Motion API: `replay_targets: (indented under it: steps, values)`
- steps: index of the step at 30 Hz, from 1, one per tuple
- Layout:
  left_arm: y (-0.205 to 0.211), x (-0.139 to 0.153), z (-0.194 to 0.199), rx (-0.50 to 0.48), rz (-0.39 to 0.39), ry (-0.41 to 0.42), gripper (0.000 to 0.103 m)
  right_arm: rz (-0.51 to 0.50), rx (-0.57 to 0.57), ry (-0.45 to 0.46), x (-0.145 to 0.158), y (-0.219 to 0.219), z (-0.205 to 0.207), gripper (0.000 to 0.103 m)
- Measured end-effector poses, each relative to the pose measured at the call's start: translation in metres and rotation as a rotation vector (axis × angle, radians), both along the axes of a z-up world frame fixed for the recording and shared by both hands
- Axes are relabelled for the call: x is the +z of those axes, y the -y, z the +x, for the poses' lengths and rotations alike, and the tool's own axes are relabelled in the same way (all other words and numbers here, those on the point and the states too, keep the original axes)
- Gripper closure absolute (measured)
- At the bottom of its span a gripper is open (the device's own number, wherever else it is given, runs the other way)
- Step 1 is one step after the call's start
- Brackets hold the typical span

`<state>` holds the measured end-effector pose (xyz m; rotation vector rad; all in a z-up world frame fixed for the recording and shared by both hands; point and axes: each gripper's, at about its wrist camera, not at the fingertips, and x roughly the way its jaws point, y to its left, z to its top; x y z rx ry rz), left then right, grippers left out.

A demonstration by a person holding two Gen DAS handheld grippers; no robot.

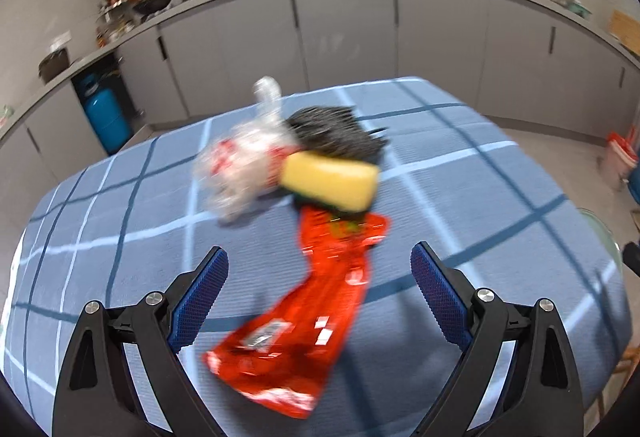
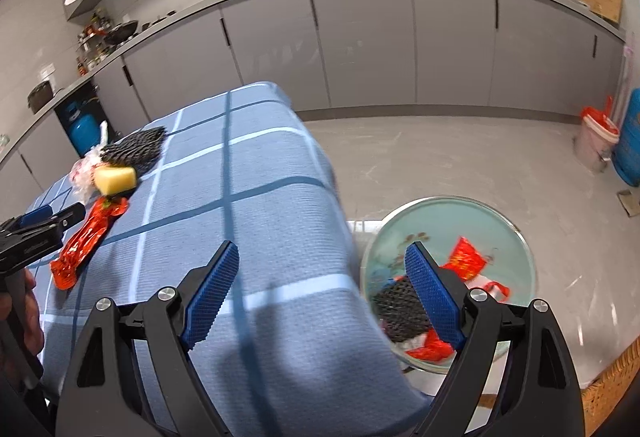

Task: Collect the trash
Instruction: 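Move both open tools back over the table, then grasp the red sausage wrapper with the left tool while the right tool grasps the black mesh scrubber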

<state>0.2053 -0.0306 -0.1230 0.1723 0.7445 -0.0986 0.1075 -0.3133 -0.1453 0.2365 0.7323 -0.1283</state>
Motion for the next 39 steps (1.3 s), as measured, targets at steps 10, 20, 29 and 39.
replay_targets:
  steps: [10, 20, 29, 39]
  values:
    - [-0.012, -0.02, 0.02, -0.018, -0.06, -0.086, 0.012, -0.027, 0.061, -0.008, 0.004, -0.036, 0.011, 0.014]
    - [-0.027, -0.022, 0.027, -0.006, -0.087, -0.1, 0.013, 0.035, 0.149, 0.02, 0.02, -0.06, 0.063, 0.014]
    - [-0.075, 0.001, 0.032, 0.123, -0.118, -0.006, 0.012, 0.02, 0.323, 0.047, 0.038, -0.14, 0.17, 0.014]
    - [-0.128, -0.004, 0.05, 0.248, -0.126, -0.013, 0.012, 0.069, 0.415, -0.103, 0.003, -0.2, 0.255, 0.032]
